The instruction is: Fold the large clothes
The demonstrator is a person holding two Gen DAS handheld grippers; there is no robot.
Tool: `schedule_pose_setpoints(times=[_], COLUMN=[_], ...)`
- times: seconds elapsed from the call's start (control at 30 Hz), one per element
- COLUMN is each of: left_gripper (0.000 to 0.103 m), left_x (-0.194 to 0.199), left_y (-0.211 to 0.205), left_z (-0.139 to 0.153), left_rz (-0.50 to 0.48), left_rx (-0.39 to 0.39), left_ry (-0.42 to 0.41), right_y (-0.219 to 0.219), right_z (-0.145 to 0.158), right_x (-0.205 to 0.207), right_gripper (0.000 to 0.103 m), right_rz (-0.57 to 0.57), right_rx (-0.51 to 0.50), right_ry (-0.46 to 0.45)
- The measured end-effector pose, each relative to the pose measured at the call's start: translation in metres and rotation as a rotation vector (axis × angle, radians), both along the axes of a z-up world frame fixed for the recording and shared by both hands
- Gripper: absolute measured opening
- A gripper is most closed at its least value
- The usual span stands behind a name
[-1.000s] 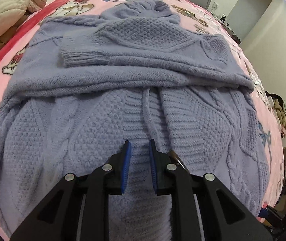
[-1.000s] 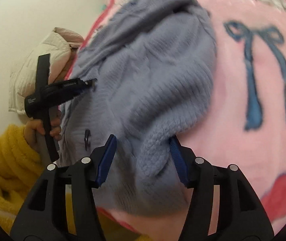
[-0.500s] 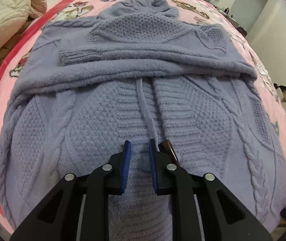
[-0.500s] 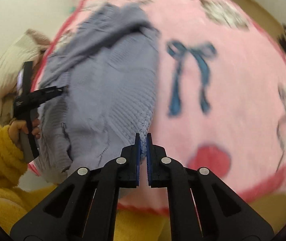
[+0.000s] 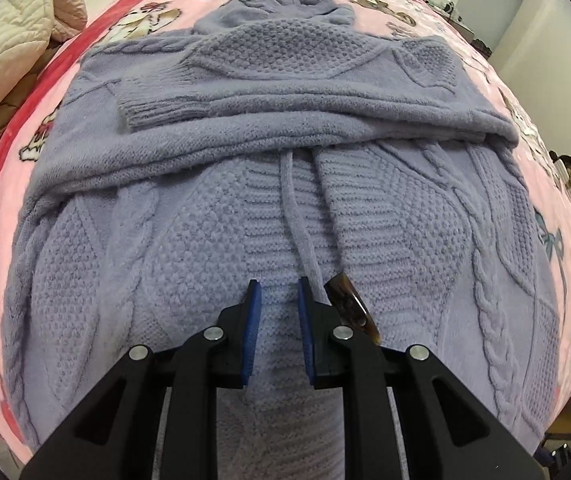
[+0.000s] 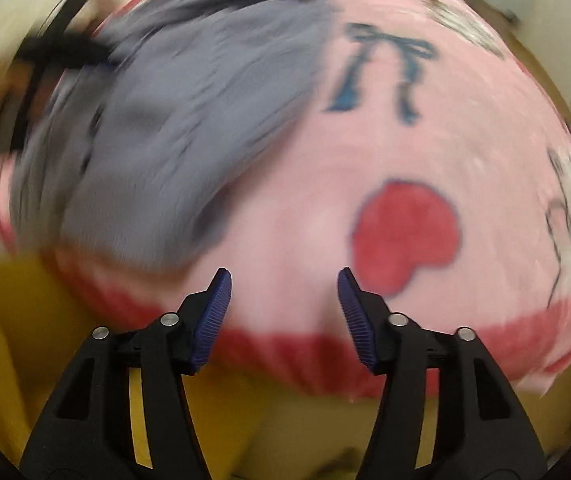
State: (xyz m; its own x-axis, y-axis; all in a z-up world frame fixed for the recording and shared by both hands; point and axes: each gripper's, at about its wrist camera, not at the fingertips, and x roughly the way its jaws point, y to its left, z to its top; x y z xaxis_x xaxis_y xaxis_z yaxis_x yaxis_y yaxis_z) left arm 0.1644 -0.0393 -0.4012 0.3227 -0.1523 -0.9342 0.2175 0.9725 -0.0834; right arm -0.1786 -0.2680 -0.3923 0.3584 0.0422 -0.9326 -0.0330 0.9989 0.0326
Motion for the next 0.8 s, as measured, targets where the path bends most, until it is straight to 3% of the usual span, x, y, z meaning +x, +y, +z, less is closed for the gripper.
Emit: schedule_pose_setpoints(times=[0.13,0.27,0.3,0.37,0.4,0.43,0.57,0.7,0.8], left_gripper=[0.019,0.019,0.019,0.019,0.019,0.019,0.019,0.019,0.019], left_x=[0.002,0.003,0.003,0.003,0.003,0.004,0.003,-0.001,-0.002], left_y=[0.000,-0.002,-0.002,-0.003,-0.004,-0.004,-0.005,-0.005,-0.005], left_z=[-0.002,-0.001,-0.001,-0.001,-0.001,-0.001,0.000,0.001,-0.002], left_rz=[-0.016,-0.026,-0.027,-0.028,-0.028,-0.027,-0.017,-0.009,-0.005], left_rx=[0.005,0.015,0.017,0.023,0.025,0.027,0.024,0.020,0.023], left_ry=[0.008,0.011,0.011,0.011,0.012,0.013,0.011,0.015,0.011], right_y=[0.038,0.043,0.043,0.036,0.031,0.028,0.017,-0.017,-0.030], right_z=[-0.007,-0.005,-0.005,-0.002,0.001,0.005,0.035,0.035,0.008], right_x=[0.012,0.029,0.033,0.043,0.048,0.051,0.053,0.026,-0.002], right_gripper=[0.053,0.052,0.049,0.032,0.013,0.008,0.006,0.006,0.003], right_rz=[0.182,0.138,0.130,0.107,0.096,0.088,0.027,-0.188,-0.320], right_rx=[-0.058,-0.090,-0.112,-0.077,-0.017,0.009,0.106,0.235,0.236], right_ry=[-0.076,-0.152,-0.167,-0.171,-0.160,-0.157,-0.170,-0.025,0.097])
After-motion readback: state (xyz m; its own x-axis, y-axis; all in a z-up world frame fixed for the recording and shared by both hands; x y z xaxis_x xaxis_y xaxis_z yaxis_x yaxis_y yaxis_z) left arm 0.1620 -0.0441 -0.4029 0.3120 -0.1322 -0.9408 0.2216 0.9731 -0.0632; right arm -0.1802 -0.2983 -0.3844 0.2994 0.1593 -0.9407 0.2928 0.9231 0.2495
